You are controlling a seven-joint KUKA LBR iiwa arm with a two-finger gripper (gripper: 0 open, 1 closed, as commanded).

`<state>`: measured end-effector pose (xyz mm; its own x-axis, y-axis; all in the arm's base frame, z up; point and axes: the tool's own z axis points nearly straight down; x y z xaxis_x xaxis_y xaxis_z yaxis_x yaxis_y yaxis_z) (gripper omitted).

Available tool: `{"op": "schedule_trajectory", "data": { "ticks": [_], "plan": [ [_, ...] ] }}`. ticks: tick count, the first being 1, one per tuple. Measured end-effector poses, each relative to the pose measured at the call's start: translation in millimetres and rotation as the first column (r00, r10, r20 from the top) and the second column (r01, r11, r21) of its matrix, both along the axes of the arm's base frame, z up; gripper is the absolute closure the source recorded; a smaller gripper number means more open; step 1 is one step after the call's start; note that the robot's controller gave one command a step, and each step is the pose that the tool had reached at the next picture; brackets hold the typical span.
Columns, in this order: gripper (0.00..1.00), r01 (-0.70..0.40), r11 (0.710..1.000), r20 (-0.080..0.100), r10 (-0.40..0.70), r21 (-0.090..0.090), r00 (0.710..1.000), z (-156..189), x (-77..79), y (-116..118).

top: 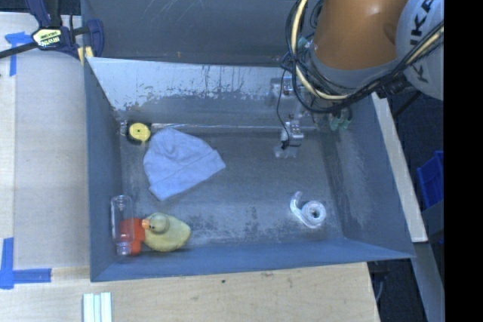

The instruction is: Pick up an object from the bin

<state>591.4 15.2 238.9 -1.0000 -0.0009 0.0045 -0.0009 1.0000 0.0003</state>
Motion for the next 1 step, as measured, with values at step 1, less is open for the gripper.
{"op": "schedule_trajectory", "data": {
  "ticks": [1],
  "plan": [
    [0.0, 0.0, 1.0, 0.009, 0.0, 0.0, 1.0, 5.2, 1.1, 0.0]
  ]
}}
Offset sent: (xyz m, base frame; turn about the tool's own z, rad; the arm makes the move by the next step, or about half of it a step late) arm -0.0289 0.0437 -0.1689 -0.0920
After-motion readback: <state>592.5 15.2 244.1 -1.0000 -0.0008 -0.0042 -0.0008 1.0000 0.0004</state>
